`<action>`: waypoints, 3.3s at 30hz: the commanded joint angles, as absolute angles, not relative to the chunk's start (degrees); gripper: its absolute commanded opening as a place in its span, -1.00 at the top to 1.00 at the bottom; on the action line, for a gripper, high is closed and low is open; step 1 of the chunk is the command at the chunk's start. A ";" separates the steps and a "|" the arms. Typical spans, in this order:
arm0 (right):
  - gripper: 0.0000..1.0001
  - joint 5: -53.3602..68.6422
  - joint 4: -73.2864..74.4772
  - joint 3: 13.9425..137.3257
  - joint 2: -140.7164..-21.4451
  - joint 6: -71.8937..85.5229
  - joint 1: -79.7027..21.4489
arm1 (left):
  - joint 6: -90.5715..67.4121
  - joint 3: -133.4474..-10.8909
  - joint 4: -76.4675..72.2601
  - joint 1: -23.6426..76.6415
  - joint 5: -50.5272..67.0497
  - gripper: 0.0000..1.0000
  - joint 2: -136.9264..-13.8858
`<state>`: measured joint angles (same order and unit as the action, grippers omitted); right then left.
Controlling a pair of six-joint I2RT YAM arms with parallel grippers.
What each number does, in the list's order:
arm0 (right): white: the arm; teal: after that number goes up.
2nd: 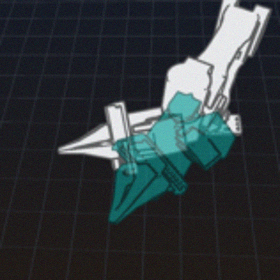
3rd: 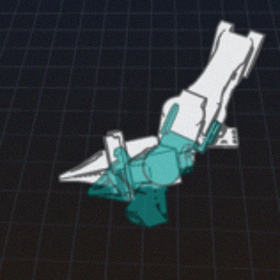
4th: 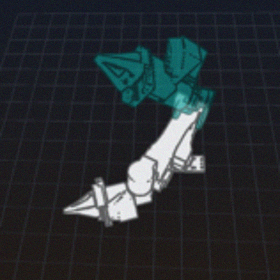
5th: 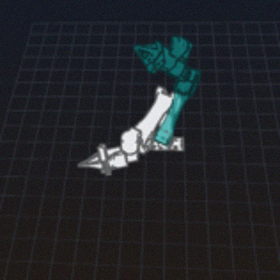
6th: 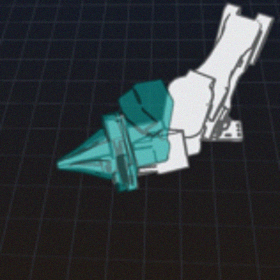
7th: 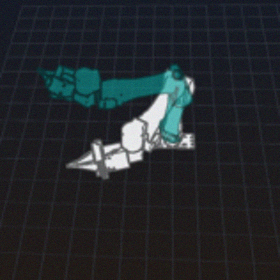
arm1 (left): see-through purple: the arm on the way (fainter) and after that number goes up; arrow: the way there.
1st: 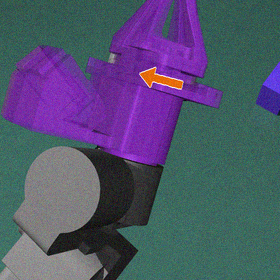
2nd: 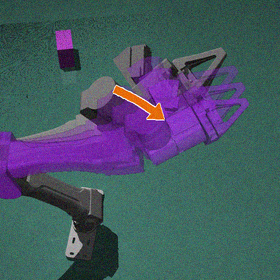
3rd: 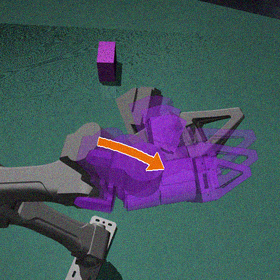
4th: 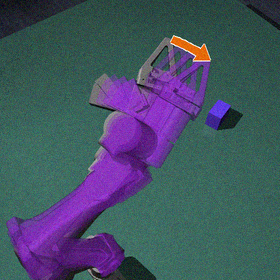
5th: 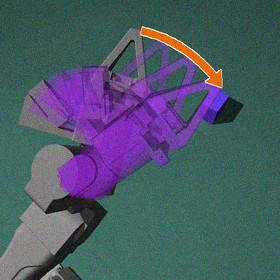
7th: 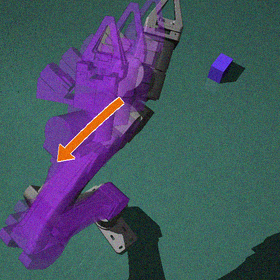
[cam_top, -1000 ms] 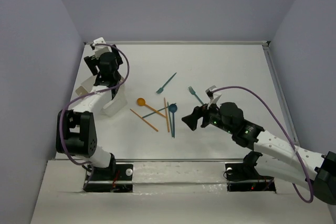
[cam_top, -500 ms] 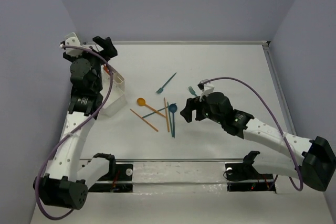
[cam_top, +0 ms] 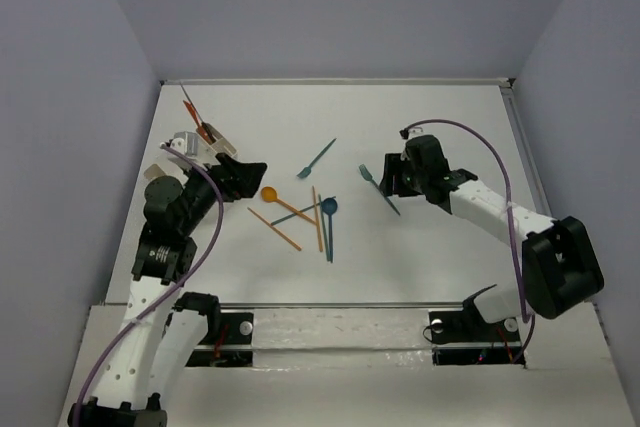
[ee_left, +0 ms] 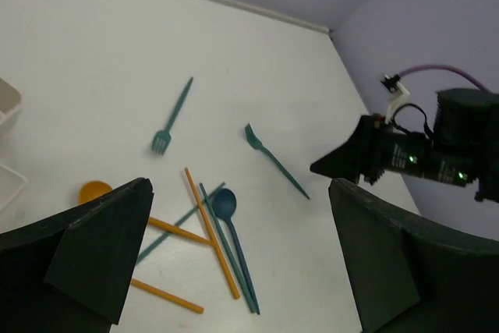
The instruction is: Sort the eating utensils into containers
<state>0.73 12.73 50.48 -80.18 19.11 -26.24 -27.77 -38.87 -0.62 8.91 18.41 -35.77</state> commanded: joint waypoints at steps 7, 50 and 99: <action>-0.18 8.00 17.48 58.00 -94.90 12.31 -20.57 | -30.68 -34.54 -5.63 9.05 36.12 -0.98 -37.53; 1.00 14.50 4.32 51.07 -76.83 15.29 -36.90 | -45.26 -36.12 -24.52 30.93 21.20 -0.31 -61.78; -1.00 22.50 -5.71 38.94 -57.75 20.04 -40.25 | -27.08 -52.73 4.91 24.27 -22.84 1.00 -52.03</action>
<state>20.62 -1.76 40.25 -59.27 19.53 -39.83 -31.33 -48.84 -2.52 27.57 -17.37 -55.72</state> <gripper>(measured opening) 0.995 0.054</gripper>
